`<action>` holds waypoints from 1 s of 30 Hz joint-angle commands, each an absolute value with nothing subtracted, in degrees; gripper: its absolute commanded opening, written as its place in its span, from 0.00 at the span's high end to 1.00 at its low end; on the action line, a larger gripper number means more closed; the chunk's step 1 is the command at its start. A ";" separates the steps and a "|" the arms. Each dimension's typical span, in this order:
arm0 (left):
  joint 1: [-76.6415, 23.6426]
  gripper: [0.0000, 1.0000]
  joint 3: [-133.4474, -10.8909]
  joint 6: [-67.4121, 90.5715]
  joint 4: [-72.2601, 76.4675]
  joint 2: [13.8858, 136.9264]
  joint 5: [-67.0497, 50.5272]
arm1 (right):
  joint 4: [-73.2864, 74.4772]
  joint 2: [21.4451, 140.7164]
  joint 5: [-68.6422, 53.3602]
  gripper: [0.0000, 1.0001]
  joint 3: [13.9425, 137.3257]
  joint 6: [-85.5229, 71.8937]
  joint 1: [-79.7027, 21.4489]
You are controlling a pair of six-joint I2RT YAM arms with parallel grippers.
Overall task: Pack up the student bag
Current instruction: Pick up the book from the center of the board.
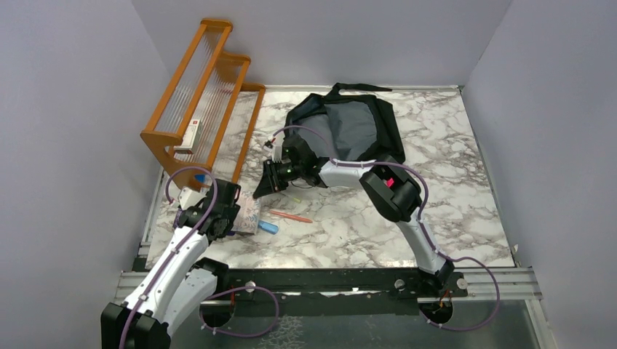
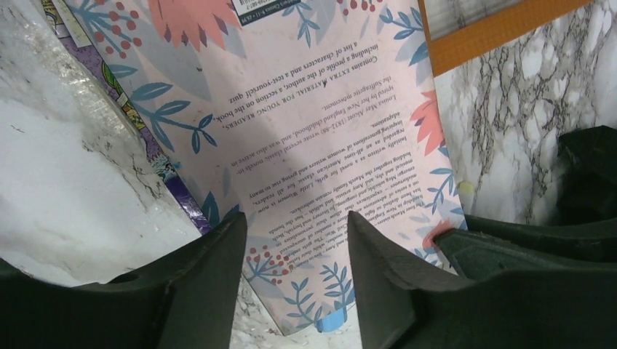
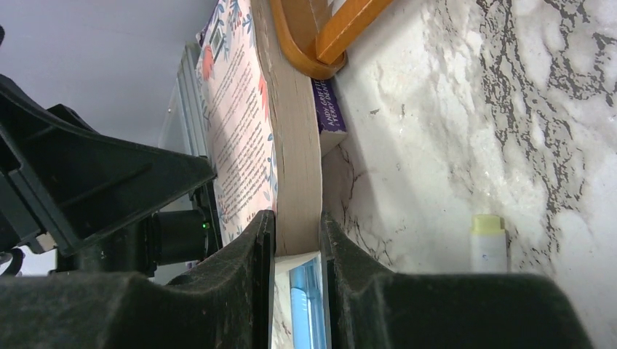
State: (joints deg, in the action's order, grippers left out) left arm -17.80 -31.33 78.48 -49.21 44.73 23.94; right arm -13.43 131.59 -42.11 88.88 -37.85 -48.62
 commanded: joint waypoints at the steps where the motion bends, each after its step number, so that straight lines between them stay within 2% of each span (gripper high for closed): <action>1: -17.75 0.50 -30.32 80.77 -47.08 46.58 27.52 | -13.70 129.78 -44.56 0.95 88.72 -36.60 -48.26; 6: -17.76 0.60 -28.80 80.85 -45.55 48.21 26.98 | -14.53 130.55 -44.97 0.79 88.79 -37.38 -48.01; 9: -17.74 0.63 -27.78 81.10 -45.13 48.68 26.26 | -15.00 130.90 -45.20 0.61 88.64 -37.87 -48.05; 12: -17.79 0.64 -26.93 81.36 -44.87 48.53 26.01 | -15.33 131.73 -45.79 0.48 88.94 -38.46 -48.06; 16: -17.75 0.65 -26.37 81.55 -44.58 48.26 25.88 | -14.82 133.44 -46.69 0.41 89.98 -39.19 -48.05; 25: -17.75 0.65 -26.29 81.17 -43.74 48.72 25.80 | -11.15 135.40 -43.44 0.33 90.70 -40.49 -48.03; 30: -17.74 0.65 -26.42 80.78 -43.08 49.45 25.55 | -11.53 135.79 -43.62 0.25 89.91 -41.82 -48.03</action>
State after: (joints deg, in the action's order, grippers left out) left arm -17.80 -28.80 80.75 -43.16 47.64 26.41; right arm -12.78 134.30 -44.34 89.54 -40.82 -48.25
